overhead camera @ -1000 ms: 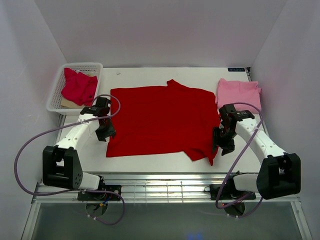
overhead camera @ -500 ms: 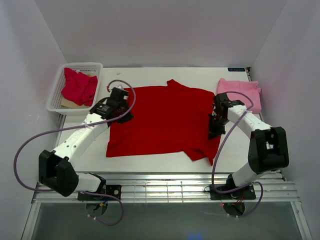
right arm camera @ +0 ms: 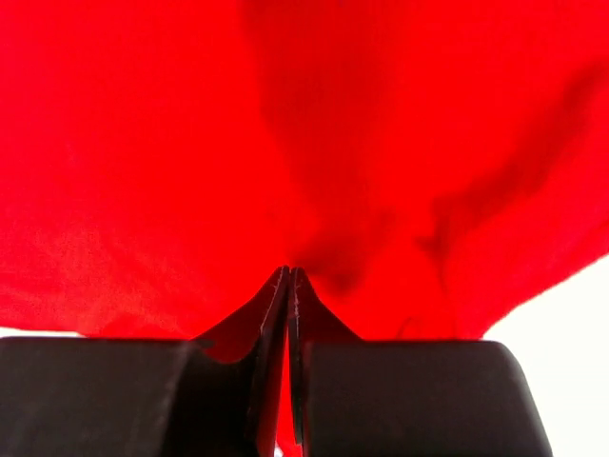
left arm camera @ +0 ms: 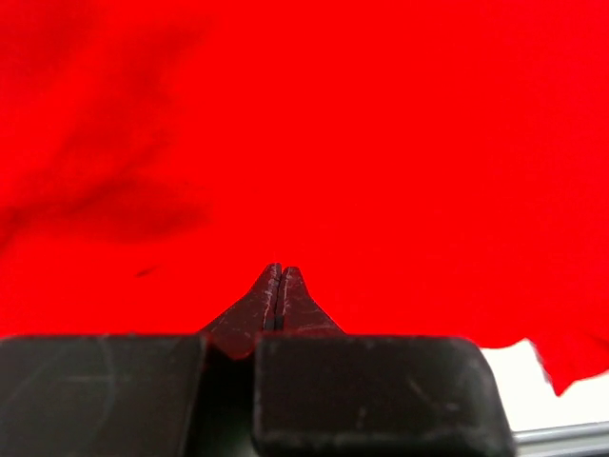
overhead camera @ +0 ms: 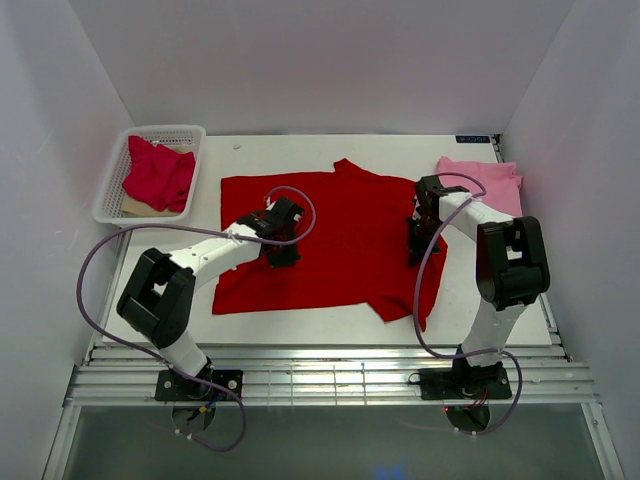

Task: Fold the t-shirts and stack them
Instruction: Flatten out the tshirt

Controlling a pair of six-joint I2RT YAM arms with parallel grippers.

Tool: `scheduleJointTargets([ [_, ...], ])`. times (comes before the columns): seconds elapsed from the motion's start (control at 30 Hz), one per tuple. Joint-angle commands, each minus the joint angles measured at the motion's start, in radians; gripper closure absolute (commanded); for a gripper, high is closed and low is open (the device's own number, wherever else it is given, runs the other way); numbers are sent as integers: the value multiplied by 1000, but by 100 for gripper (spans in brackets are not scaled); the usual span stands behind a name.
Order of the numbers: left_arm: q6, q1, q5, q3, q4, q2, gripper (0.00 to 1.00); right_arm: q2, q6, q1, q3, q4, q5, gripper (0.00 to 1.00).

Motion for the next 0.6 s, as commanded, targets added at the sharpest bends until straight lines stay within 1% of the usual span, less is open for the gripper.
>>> scheduleJointTargets([
  [0.0,6,2,-16,-5,33,27,100,64,-28,4,49,8,19,92],
  [0.23,19,2,-16,-2,55,113,100,199,-36,4,161,-9,32,92],
  [0.33,32,3,-36,15,53,140,100,270,-37,4,261,-41,48,92],
  [0.37,35,6,-39,21,52,154,100,290,-40,6,327,-52,63,92],
  [0.43,42,14,-45,42,47,162,100,344,-45,4,400,-92,77,92],
  [0.47,47,22,-47,48,46,165,100,362,-48,3,478,-107,89,92],
  [0.57,61,34,-68,84,38,173,100,428,-62,2,595,-167,132,92],
])
